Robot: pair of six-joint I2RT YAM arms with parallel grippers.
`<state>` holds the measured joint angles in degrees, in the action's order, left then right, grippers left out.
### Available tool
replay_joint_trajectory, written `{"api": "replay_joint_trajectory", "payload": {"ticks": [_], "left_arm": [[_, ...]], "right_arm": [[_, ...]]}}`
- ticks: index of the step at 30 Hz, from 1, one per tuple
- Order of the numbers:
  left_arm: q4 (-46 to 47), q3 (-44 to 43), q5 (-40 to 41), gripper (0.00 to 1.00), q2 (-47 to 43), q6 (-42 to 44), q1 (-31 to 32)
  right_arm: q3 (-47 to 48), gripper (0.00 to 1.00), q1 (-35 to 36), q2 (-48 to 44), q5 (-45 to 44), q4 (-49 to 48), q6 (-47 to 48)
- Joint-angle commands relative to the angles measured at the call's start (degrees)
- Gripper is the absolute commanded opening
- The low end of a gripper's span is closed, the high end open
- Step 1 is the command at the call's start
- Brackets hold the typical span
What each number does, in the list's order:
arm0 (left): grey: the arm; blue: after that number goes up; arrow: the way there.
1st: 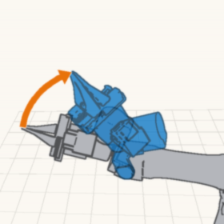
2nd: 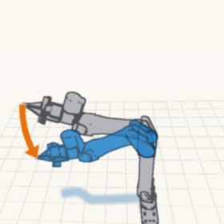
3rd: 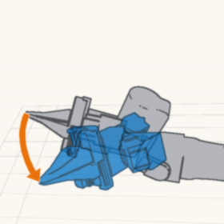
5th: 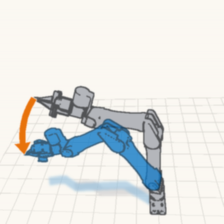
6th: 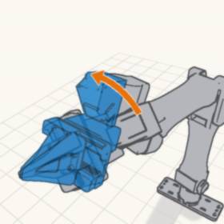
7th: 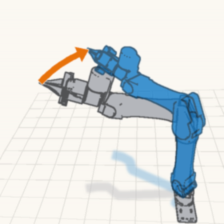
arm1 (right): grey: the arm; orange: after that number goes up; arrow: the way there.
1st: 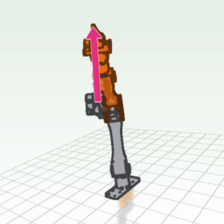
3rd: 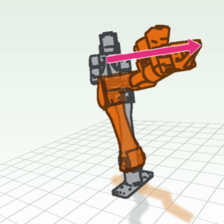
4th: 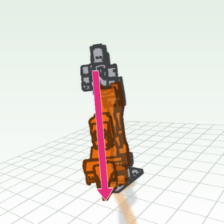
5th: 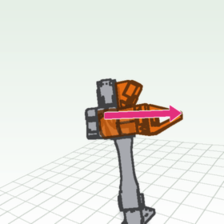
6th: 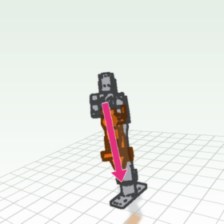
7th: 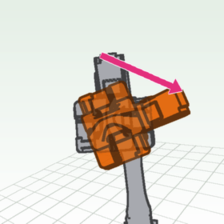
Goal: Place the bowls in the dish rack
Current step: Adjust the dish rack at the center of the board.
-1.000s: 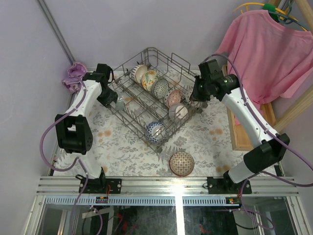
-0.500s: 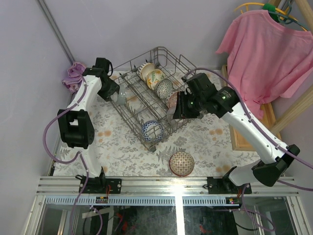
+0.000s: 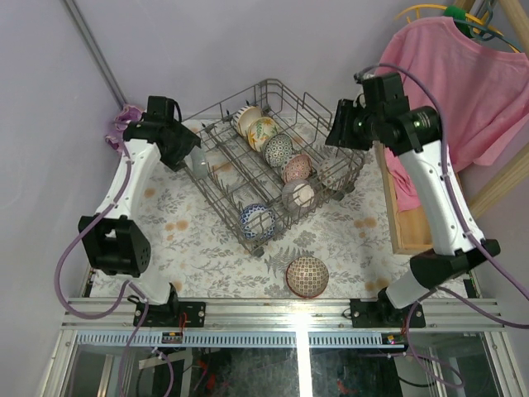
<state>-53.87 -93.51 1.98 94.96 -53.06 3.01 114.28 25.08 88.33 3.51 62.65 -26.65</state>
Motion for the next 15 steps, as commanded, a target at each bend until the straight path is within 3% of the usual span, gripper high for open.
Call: {"api": "replay_joint_trajectory", "payload": {"ticks": [1,6,15], "left_arm": [[1.1,2.4,-2.8,0.65,-3.9,-0.1,0.4],[0.1,5.7,-4.1,0.66,-7.9,0.0,0.6],[-1.6,12.0,-6.6,0.66,-14.7,0.1,1.4]], "right_arm": [[7.4,0.51,-6.3,6.0,0.5,2.1,5.0],[9.2,0.58,-11.4,11.3,1.1,0.5,4.4],[14.7,0.58,-14.8,19.8,-2.5,0.7,6.2]]}}
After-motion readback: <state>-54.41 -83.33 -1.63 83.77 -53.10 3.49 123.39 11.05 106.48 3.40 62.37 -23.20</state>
